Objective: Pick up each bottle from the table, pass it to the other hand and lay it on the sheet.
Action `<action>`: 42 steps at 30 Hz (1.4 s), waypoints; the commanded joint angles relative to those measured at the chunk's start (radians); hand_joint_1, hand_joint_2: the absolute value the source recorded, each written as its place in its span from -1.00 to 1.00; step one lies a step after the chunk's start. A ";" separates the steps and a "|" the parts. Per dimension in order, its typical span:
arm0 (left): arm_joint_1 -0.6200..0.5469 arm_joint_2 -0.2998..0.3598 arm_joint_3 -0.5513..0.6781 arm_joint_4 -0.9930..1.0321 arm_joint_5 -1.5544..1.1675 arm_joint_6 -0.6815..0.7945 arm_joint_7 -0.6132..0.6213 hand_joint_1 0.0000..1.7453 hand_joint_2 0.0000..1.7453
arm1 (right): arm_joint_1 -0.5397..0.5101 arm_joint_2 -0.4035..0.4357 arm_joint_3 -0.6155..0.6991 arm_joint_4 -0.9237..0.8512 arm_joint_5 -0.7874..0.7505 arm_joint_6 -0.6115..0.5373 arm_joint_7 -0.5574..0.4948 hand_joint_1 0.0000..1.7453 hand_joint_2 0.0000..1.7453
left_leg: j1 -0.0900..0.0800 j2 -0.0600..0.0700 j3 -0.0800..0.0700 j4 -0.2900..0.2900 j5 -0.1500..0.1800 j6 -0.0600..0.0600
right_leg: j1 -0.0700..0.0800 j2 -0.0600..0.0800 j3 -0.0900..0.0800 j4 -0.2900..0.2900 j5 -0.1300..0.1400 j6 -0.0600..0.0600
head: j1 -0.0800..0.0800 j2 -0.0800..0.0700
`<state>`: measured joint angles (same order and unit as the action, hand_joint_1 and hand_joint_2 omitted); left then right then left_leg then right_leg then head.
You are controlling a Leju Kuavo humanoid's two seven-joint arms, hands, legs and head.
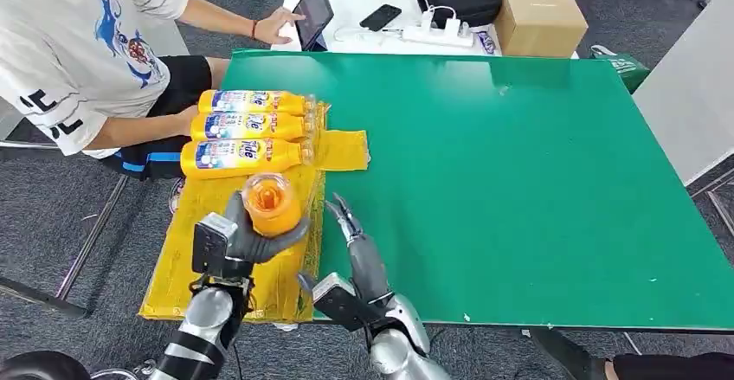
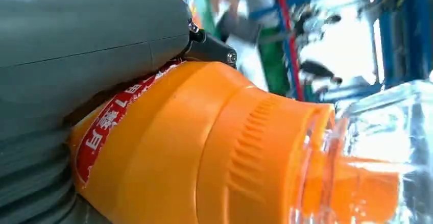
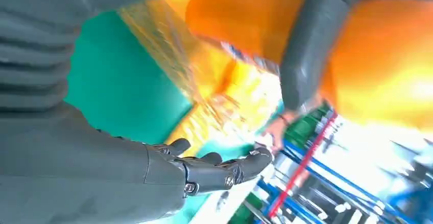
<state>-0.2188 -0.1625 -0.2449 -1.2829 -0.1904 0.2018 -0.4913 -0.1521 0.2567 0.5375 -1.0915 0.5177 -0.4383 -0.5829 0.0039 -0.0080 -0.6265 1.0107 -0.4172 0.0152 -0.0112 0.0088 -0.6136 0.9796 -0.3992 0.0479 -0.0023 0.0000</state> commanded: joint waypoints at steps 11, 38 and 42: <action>-0.247 0.076 0.122 0.280 -0.607 0.382 0.070 1.00 1.00 | 0.140 -0.038 -0.116 -0.695 -0.202 -0.260 -0.115 -1.00 -1.00 | 0.000 -0.004 0.004 0.001 -0.002 -0.001 | 0.001 -0.005 0.005 0.001 -0.003 -0.002 | 0.000 0.000; -0.261 0.176 0.022 0.664 -0.884 0.174 0.103 1.00 1.00 | 0.159 -0.018 -0.239 -0.711 -0.233 -0.260 -0.115 -1.00 -1.00 | 0.001 0.004 0.007 -0.001 -0.002 -0.001 | 0.001 0.002 0.006 -0.002 0.000 -0.002 | 0.000 0.000; -0.246 0.198 -0.011 0.668 -0.899 0.131 0.074 1.00 1.00 | 0.144 -0.043 -0.217 -0.627 -0.285 -0.260 -0.115 -1.00 -1.00 | 0.001 0.005 0.006 -0.002 -0.001 -0.001 | 0.001 0.002 0.006 -0.003 0.000 -0.002 | 0.000 0.000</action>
<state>-0.4726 -0.0195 -0.1796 -0.7390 -1.0791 0.3853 -0.3860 0.0395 0.2712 0.3178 -1.8879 0.2938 -0.6996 -0.6992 0.0037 -0.0069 -0.6266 1.0107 -0.4172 0.0151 -0.0112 0.0088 -0.6132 0.9797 -0.3989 0.0477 -0.0027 0.0000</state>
